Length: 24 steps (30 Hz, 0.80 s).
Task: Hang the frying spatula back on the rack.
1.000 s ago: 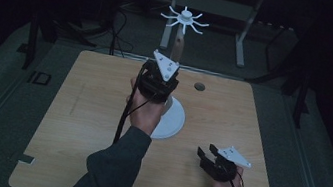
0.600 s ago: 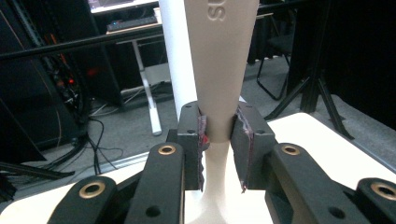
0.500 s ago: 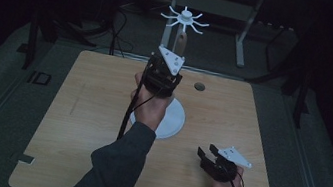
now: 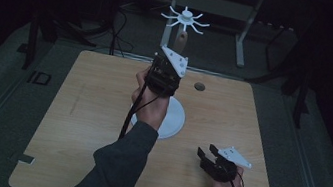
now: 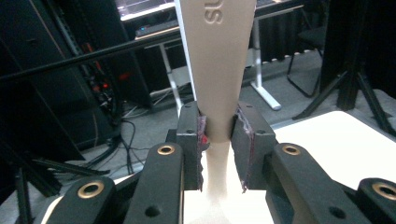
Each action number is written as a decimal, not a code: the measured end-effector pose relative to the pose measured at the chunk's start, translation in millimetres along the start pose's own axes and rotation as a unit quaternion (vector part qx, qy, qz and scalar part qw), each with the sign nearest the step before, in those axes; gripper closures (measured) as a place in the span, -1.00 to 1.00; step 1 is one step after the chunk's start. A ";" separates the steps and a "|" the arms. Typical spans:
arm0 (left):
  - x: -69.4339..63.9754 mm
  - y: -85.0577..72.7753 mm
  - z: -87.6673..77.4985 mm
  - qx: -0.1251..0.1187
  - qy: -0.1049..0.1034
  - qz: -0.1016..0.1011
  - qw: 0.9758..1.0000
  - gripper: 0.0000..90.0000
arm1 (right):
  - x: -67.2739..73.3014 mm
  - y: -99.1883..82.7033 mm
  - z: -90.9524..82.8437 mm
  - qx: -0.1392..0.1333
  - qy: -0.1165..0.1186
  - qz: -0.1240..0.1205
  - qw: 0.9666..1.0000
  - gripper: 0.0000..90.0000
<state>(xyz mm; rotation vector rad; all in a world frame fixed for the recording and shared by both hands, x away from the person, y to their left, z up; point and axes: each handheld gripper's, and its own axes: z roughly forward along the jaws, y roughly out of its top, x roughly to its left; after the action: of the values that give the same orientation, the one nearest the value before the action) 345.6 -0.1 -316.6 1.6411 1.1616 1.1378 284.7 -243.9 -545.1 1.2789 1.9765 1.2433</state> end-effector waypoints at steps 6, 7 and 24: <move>-2.3 0.7 0.9 -0.002 -0.001 -0.003 1.000 0.63 | 0.0 0.0 -0.2 0.000 0.000 -0.001 1.000 0.03; -2.8 1.2 1.7 0.000 0.001 -0.003 1.000 0.63 | 0.0 0.0 -0.2 0.000 0.000 -0.001 1.000 0.03; -4.5 1.0 -2.7 -0.023 0.026 0.008 0.999 0.61 | -0.1 -0.4 0.0 0.000 0.001 -0.001 1.000 0.03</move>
<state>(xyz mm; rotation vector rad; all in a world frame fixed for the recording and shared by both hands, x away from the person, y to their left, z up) 342.5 -4.4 -315.9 1.5969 1.1485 1.2158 284.5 -244.1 -545.4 1.2757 1.9781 1.2453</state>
